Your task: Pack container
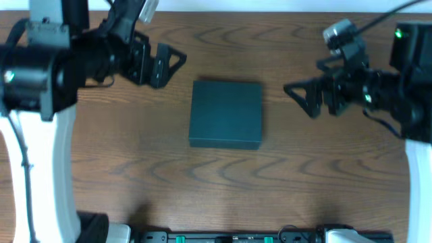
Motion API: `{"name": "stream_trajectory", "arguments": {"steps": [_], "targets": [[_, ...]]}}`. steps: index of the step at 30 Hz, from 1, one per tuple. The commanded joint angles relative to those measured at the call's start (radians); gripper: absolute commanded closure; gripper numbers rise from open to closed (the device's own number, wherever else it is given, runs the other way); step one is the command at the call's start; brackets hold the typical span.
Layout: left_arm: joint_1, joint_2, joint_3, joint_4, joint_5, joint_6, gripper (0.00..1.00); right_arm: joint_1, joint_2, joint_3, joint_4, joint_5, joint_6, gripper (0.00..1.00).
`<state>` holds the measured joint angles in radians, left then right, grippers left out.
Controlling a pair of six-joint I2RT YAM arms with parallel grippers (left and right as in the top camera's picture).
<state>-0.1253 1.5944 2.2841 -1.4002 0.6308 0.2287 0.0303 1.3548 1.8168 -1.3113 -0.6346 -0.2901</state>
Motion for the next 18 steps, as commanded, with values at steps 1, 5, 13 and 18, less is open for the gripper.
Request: {"name": "stream_trajectory", "arguments": {"steps": [1,5,13,18], "targets": [[0.0,-0.122,0.008,-0.038,-0.015,-0.008,0.04,0.001,-0.092,0.004,-0.062,0.07,-0.079,0.01],[-0.023,-0.235,0.008,-0.124,-0.043,-0.008,0.04,0.001,-0.21,0.003,-0.179,0.084,-0.093,0.01],[-0.046,-0.465,-0.166,-0.276,-0.139,-0.051,0.04,0.008,-0.641,-0.235,-0.254,0.085,-0.138,0.01],[-0.045,-0.712,-0.485,-0.183,-0.219,-0.053,0.04,0.008,-0.882,-0.442,-0.243,0.085,-0.117,0.01]]}}
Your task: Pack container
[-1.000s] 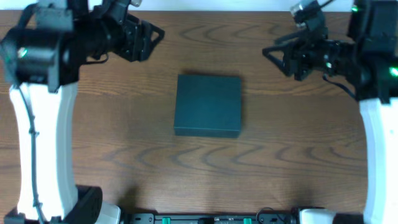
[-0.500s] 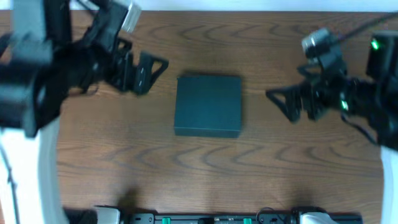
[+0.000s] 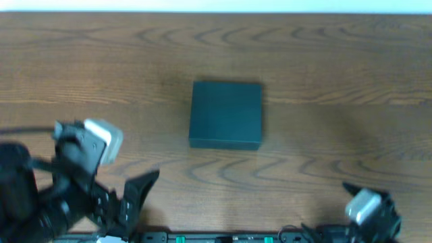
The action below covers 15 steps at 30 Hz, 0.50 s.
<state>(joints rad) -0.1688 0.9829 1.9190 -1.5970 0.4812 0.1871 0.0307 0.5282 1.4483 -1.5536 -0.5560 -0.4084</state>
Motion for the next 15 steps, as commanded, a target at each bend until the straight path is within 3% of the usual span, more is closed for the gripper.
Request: {"name": "stream_trajectory", "arguments": {"steps": [1,6,8,10,15], "targets": [[-0.002,-0.14,-0.179,0.024,-0.079,-0.011,0.04,0.007,-0.079,-0.092,-0.005,0.007,0.013,0.01],[-0.002,-0.334,-0.504,0.095,-0.057,-0.012,0.04,0.007,-0.137,-0.163,-0.051,0.011,0.014,0.01],[-0.002,-0.38,-0.592,0.148,-0.061,-0.077,0.04,0.007,-0.136,-0.181,-0.059,0.05,0.014,0.01],[-0.002,-0.397,-0.639,0.179,-0.071,-0.164,0.04,0.007,-0.136,-0.19,-0.061,0.112,0.015,0.01],[-0.002,-0.393,-0.702,0.18,-0.073,-0.218,0.04,0.007,-0.136,-0.19,-0.06,0.119,0.023,0.01]]}}
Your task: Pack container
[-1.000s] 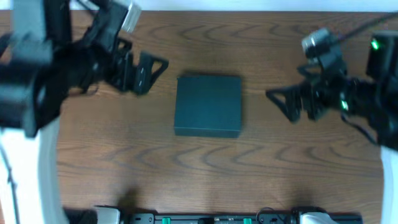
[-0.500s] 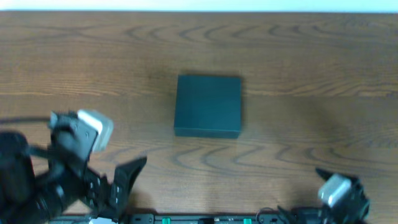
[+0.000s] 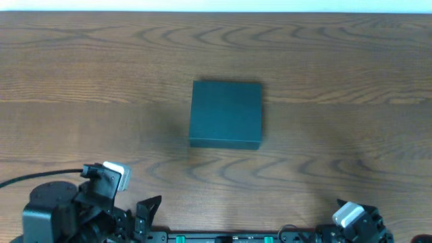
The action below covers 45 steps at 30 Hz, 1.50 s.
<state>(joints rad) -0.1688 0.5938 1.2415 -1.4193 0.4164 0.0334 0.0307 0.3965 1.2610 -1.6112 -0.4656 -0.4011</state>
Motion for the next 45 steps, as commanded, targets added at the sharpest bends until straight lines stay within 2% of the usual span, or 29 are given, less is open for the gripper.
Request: {"name": "stream_trajectory", "arguments": {"steps": [1,15,19,22,26,29,34,41,45], "targets": [[-0.002,-0.004,-0.033,0.002,-0.009,-0.064,0.04,0.007,-0.005,-0.003,-0.002,0.028,0.015,0.01],[-0.002,-0.004,-0.042,0.003,-0.02,-0.063,0.04,0.007,-0.005,-0.003,-0.002,0.028,0.015,0.01],[-0.002,-0.005,-0.043,0.023,-0.145,-0.063,0.04,0.007,-0.005,-0.003,-0.002,0.028,0.015,0.01],[-0.004,-0.037,-0.078,0.131,-0.269,-0.063,0.04,0.007,-0.005,-0.003,-0.002,0.028,0.015,0.01],[0.035,-0.156,-0.232,0.27,-0.37,-0.063,0.05,0.007,-0.005,-0.003,-0.002,0.028,0.015,0.01],[0.098,-0.293,-0.45,0.415,-0.375,-0.056,0.05,0.007,-0.005,-0.003,-0.002,0.028,0.015,0.01],[0.137,-0.437,-0.696,0.591,-0.374,-0.056,0.05,0.007,-0.005,-0.003,-0.002,0.028,0.015,0.01],[0.174,-0.542,-0.951,0.835,-0.288,-0.065,0.04,0.007,-0.005,-0.003,-0.002,0.028,0.015,0.01],[0.174,-0.572,-1.032,0.905,-0.253,-0.084,0.05,0.007,-0.005,-0.003,-0.002,0.028,0.015,0.01]]}}
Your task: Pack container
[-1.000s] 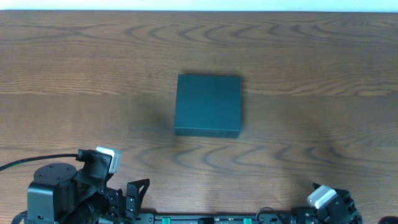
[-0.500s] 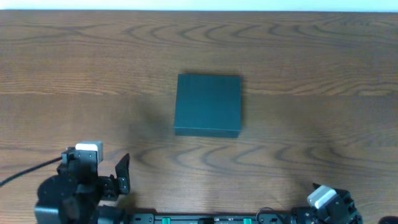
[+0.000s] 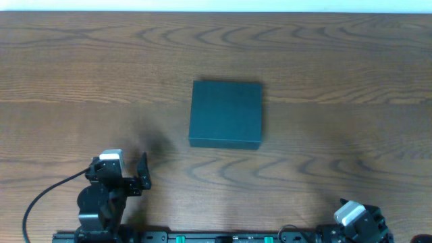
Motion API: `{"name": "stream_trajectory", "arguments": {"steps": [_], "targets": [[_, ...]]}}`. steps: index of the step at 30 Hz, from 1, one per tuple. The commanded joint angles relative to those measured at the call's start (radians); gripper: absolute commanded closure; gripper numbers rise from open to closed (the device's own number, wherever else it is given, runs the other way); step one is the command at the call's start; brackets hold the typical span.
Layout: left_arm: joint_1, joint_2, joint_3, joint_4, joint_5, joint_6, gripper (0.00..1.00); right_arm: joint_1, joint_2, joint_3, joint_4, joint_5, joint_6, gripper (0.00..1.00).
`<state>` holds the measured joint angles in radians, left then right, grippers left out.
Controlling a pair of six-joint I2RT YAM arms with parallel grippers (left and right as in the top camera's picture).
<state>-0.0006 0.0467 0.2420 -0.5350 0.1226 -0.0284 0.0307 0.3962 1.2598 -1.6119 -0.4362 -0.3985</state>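
Observation:
A closed dark teal box lies flat in the middle of the wooden table. My left gripper sits low at the front left, well short of the box. Its fingers are seen edge-on as one dark blade, so the gap between them does not show. Only the right arm's wrist, with its white block, shows at the bottom right edge. The right fingers are not visible. Nothing is held in view.
A black cable loops from the left arm toward the front edge. A dark rail runs along the bottom edge between the two arm bases. Bare wood surrounds the box on all sides.
My left arm has folded tighter and turned, so its gripper now points up the table at the front left. The right wrist has barely shifted. The box lies where it was.
Both grippers first stood open at the far side of the table, on either side of the closed box. Then both arms were at the near edge, left and right. They sat lower still at the last earlier moment, and now rest folded at the front.

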Motion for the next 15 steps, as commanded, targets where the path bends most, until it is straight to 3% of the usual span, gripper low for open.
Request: {"name": "stream_trajectory", "arguments": {"steps": [1,15], "targets": [[0.006,-0.034,-0.047,0.025,0.048,-0.037,0.05,0.007,-0.004,-0.002,-0.001,-0.001,0.013,0.01],[-0.015,-0.042,-0.113,0.082,0.058,-0.061,0.05,0.007,-0.004,-0.002,-0.001,-0.001,0.013,0.01]]}}
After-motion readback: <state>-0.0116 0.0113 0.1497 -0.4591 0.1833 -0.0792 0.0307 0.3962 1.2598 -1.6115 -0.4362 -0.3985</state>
